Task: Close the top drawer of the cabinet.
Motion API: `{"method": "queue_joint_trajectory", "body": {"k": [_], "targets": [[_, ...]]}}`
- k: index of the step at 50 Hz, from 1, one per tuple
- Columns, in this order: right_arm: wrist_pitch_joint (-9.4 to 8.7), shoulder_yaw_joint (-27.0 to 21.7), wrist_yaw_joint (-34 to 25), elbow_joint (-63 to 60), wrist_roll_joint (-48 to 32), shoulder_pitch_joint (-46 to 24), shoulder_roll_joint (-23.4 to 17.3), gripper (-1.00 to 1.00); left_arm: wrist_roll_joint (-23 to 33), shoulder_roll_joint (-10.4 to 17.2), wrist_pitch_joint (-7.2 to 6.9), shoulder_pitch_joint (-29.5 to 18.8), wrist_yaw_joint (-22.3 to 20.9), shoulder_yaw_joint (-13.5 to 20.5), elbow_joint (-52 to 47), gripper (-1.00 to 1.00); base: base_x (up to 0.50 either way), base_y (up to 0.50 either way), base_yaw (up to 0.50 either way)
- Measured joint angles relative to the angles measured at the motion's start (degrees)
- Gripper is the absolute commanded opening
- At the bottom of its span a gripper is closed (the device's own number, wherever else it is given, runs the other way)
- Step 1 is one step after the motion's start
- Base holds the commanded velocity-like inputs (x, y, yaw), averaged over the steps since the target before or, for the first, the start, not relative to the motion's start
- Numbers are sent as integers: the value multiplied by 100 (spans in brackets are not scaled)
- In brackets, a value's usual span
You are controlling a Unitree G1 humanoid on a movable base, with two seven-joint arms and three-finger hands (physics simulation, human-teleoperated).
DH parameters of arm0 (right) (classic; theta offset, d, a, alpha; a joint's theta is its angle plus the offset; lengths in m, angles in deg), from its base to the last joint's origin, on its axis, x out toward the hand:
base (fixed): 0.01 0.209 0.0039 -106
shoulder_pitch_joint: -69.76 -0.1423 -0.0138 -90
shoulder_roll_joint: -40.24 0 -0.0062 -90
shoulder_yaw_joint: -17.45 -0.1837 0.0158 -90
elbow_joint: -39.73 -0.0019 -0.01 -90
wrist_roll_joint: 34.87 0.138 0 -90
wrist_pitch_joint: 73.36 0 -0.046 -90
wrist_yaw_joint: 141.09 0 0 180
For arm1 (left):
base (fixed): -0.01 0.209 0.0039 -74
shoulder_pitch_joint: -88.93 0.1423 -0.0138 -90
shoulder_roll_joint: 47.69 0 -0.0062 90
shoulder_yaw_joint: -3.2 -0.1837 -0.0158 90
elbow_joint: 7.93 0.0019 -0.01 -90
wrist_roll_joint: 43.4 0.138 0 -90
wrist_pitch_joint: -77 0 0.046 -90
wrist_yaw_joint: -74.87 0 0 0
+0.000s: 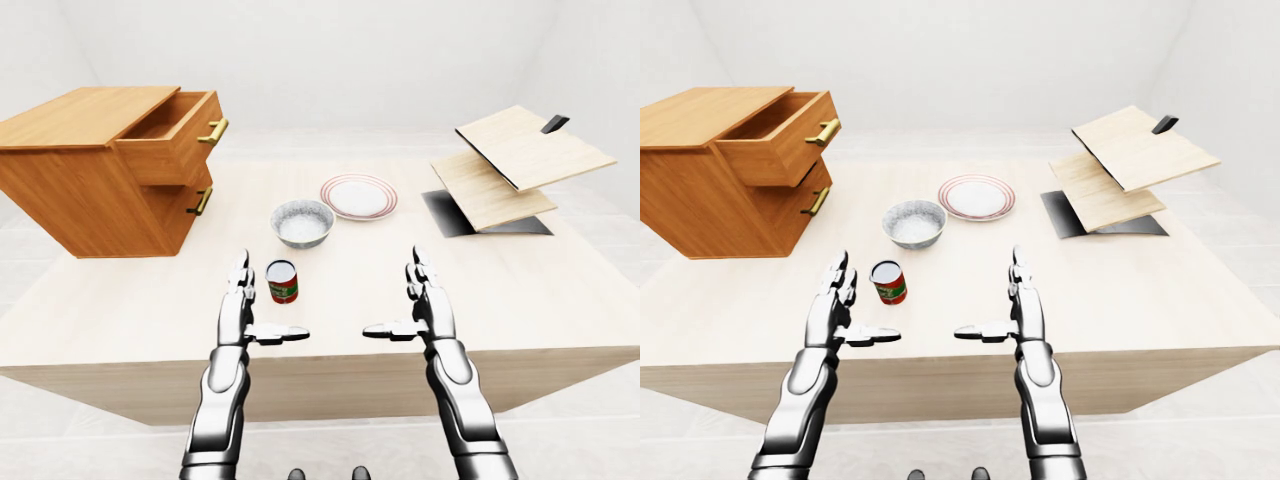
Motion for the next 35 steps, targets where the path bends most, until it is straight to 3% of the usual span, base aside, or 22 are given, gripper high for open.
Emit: {"method": "queue_joint_trajectory", "body": {"k": [10, 18, 20, 35], "targets": [[-51, -21, -123, -428, 15, 161, -27, 100, -143, 52, -59, 3, -85, 148, -119, 100, 0, 0, 0], [-496, -124, -152, -1052, 92, 157, -60, 100, -245, 83, -453, 32, -86, 228, -804, 100, 0, 0, 0], [-525, -161, -159, -1214, 118, 146, -75, 100, -258, 87, -533, 45, -84, 235, -993, 100, 0, 0, 0], [-525, -429, -186, -2630, 260, -101, -211, 100, -442, 134, -533, 29, -62, 446, -2586, 100, 0, 0, 0]]}}
